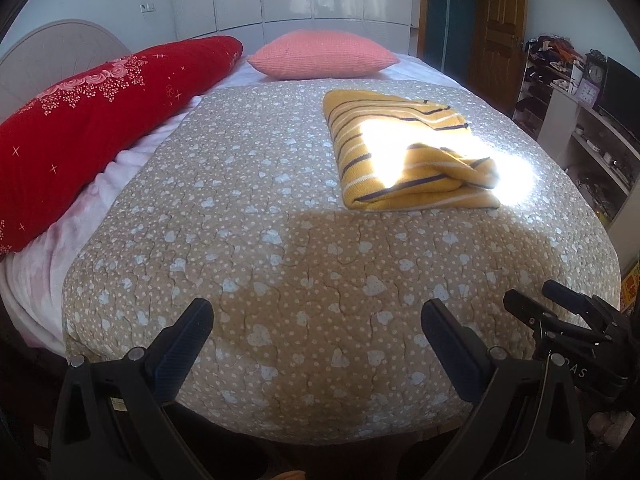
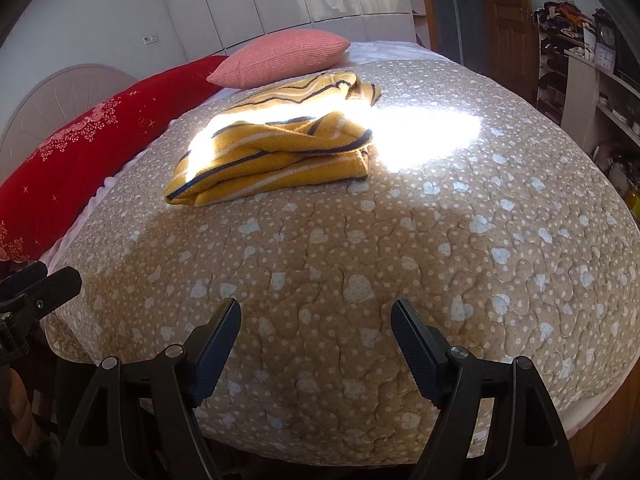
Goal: Fold small clothes
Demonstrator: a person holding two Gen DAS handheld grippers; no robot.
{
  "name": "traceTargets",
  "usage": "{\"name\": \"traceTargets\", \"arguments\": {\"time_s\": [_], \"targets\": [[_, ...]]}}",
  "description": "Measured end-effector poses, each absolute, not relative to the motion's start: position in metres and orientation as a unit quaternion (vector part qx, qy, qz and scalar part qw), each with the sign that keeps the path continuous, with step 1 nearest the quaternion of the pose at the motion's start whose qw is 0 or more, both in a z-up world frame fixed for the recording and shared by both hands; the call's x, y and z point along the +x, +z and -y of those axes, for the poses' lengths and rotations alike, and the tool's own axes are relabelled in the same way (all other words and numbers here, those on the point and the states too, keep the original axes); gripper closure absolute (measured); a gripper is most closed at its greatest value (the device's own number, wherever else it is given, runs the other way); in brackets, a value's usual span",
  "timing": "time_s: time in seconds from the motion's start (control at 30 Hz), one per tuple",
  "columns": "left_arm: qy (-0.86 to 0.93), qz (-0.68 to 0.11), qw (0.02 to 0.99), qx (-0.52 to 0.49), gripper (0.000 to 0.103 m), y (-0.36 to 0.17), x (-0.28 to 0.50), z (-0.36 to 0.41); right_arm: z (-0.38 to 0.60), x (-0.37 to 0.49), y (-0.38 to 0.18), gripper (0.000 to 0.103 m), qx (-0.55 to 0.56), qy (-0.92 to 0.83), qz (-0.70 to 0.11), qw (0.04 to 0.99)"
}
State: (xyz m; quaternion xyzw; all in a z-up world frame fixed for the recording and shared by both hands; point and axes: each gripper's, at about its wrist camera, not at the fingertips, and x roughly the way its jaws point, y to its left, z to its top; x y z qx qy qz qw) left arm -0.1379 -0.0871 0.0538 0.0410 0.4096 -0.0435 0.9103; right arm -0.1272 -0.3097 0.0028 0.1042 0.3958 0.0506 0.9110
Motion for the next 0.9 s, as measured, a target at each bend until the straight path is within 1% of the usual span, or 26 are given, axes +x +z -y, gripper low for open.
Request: {"name": "traceTargets", "arguments": {"time_s": [0.9], "targets": [[-0.080, -0.438, 0.896, 0.014, 0.000, 0.037, -0.137, 0.086, 0.295, -0.125, -0.001, 0.018, 0.067, 0.046, -0.396, 0.915]]}}
